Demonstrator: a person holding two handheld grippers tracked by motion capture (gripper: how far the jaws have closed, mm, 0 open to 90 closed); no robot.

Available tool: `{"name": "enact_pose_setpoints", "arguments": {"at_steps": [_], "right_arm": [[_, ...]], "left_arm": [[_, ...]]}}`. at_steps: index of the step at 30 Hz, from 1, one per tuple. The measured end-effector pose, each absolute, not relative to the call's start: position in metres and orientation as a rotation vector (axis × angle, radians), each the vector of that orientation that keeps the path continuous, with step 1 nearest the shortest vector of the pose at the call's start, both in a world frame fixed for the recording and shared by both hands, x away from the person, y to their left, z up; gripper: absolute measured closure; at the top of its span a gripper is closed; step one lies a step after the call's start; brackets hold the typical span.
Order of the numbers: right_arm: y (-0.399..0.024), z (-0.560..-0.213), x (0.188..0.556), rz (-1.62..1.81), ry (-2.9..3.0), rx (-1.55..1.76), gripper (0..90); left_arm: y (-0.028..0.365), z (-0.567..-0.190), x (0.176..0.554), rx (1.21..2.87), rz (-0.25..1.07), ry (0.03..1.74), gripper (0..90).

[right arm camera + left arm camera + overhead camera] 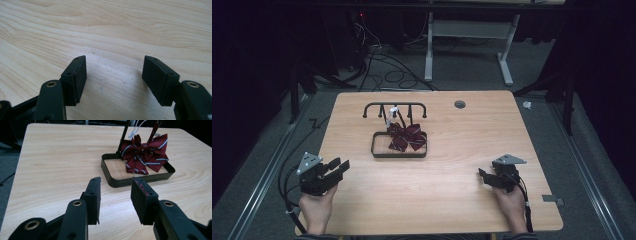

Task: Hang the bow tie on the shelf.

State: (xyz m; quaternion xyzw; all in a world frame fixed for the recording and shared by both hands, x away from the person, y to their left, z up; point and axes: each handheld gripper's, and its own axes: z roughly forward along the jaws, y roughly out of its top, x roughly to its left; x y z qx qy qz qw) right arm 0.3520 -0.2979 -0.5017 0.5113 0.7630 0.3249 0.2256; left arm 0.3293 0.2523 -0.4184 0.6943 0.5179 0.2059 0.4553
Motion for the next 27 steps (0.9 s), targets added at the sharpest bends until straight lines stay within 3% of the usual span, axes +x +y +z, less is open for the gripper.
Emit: {"name": "enact_pose_setpoints", "arguments": {"at_steps": [27], "right_arm": [[-0.298, -0.502, 0.352, 0.894, 2.104, 1.411, 37.8]], "left_arm": [[0.247, -0.475, 0.341, 1.752, 0.477, 1.379, 58.0]]}}
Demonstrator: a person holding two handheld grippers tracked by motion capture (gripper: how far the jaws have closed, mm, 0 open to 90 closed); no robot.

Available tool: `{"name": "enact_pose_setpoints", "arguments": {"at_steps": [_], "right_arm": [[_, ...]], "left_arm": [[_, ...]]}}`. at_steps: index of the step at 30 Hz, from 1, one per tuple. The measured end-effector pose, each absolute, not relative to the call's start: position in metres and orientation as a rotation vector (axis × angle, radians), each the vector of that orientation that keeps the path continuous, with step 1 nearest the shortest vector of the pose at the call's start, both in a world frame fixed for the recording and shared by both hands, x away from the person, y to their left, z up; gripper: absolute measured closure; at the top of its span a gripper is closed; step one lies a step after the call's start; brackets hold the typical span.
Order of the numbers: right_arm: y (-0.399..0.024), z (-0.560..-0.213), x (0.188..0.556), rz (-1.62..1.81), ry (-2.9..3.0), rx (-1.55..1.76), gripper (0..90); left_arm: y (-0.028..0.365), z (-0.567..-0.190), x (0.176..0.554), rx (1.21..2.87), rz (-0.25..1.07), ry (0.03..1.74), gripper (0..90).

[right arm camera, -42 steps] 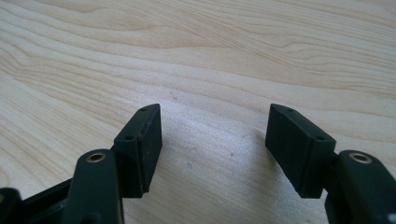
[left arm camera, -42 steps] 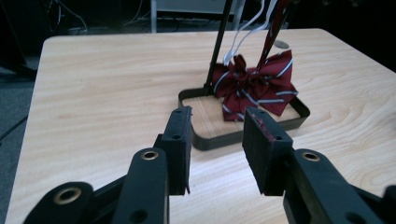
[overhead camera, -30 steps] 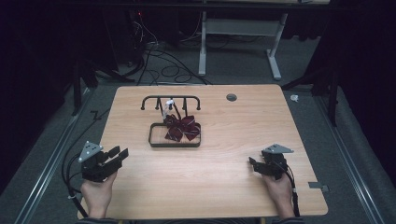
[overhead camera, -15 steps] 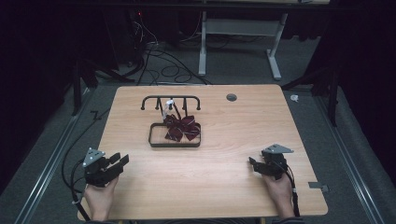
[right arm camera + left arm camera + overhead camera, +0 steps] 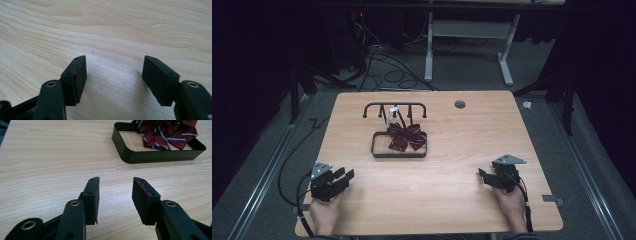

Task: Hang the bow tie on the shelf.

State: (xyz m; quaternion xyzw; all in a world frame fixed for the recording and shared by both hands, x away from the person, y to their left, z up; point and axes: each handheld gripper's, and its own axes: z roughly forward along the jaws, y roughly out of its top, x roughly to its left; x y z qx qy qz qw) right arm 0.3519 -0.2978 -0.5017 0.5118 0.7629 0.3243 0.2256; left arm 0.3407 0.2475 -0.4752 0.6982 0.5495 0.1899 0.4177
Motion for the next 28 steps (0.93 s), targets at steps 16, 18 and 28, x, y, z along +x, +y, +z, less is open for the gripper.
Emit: {"name": "enact_pose_setpoints", "arguments": {"at_steps": [16, 18, 28], "right_arm": [[-0.298, -0.502, 0.352, 0.895, 2.104, 1.409, 37.8], [-0.298, -0.502, 0.352, 0.893, 2.104, 1.408, 37.8], [-0.298, -0.502, 0.352, 0.891, 2.102, 1.409, 37.7]], "left_arm": [[0.228, -0.502, 0.353, 1.895, 0.614, 1.398, 52.7], [0.225, -0.505, 0.354, 1.932, 0.637, 1.406, 50.5], [0.224, -0.508, 0.354, 1.897, 0.63, 1.427, 43.0]]}}
